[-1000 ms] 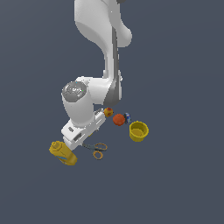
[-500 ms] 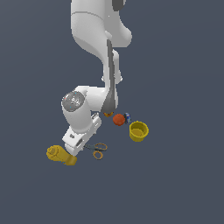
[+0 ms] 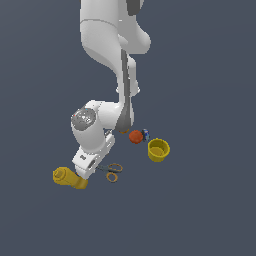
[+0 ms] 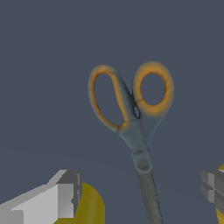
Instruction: Pick up a designated object from a clutter of objects.
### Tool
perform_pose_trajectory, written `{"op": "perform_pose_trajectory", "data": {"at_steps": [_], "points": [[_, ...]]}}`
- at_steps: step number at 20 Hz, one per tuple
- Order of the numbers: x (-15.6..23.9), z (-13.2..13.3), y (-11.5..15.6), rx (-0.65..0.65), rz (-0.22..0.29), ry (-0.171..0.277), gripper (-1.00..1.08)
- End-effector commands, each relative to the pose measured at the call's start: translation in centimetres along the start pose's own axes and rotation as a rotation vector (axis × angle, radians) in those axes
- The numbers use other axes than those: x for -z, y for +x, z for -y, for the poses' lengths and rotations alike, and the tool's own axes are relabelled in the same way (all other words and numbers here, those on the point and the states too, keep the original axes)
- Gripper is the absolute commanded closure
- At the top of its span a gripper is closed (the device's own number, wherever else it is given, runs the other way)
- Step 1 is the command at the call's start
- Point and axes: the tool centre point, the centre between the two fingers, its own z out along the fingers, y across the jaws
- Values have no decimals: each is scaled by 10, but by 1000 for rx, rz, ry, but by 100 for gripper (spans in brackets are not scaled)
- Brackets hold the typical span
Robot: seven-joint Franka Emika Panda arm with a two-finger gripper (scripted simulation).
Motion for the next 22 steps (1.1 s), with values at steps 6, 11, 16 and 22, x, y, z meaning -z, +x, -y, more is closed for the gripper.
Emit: {"op": "perform_pose_trajectory", "data": {"at_steps": [6, 11, 16, 22], "points": [[-26, 1, -1, 2, 0, 1, -92], [-46, 1, -1, 4, 0, 1, -92], [-50, 0, 0, 4, 0, 1, 108], [-50, 0, 0, 4, 0, 1, 108]]}}
